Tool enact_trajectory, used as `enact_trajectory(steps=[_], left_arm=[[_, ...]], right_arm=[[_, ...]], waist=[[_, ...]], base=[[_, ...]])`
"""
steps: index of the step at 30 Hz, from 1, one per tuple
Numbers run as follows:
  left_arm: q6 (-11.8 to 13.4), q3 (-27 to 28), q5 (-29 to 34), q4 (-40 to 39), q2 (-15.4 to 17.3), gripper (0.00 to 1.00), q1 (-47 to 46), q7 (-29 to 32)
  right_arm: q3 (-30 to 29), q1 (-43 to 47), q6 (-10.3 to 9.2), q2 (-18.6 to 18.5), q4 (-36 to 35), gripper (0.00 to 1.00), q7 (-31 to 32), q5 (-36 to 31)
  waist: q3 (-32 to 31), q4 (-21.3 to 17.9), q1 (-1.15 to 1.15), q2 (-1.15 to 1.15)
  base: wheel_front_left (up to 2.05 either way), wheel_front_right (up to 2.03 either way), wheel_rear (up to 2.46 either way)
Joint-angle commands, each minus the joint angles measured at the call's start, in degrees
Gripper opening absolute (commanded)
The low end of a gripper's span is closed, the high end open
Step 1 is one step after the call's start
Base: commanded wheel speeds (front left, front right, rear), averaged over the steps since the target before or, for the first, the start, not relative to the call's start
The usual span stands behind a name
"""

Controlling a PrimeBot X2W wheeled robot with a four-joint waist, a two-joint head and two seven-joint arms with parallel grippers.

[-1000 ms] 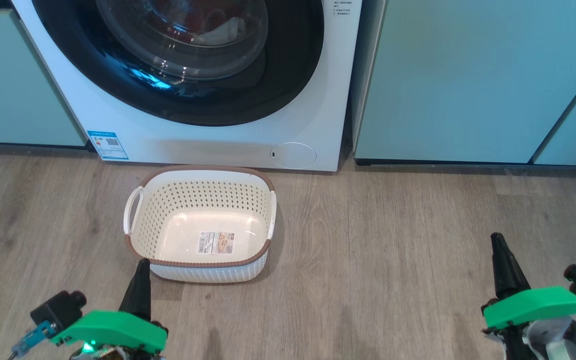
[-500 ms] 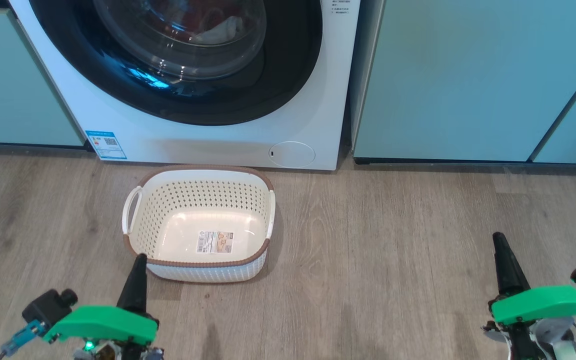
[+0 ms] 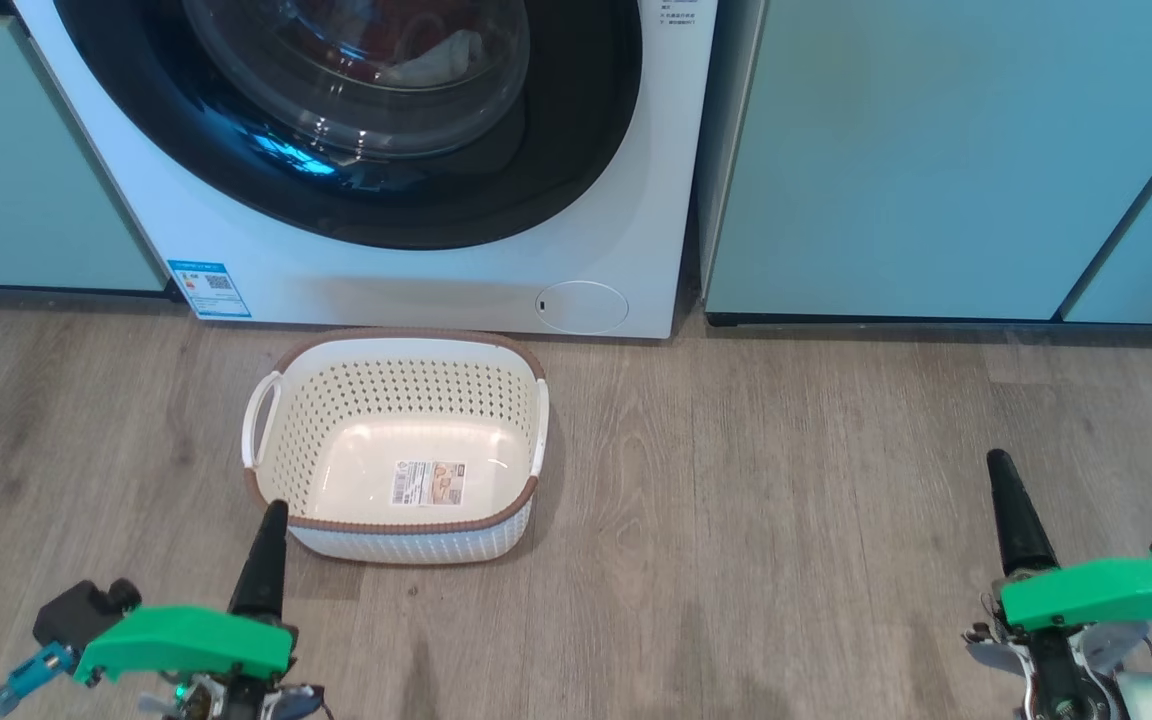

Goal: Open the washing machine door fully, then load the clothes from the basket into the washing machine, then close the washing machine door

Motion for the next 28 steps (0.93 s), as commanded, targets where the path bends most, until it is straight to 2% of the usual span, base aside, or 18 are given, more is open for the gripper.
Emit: enact_trajectory(steps=[1,28], left_arm=[[-0.6,1.8,-2.0,-1.5,0.5,0.00,-3.4,0.5],[-2.3,4.3,-17.5,-0.9,0.6,0.00,-5.2,4.8]], right_arm=[[0.6,-2.7,0.00,-0.4,-2.2,0.00,0.7,2.4],[0.5,-3.7,-0.01,-0.5,-2.9,0.00,5.0,20.0]], waist=[[0.0,0.0,0.00,0.00],[0.3,-0.4,0.00,0.00]], base=[[0.00,0.00,0.00],[0.00,0.00,0.00]])
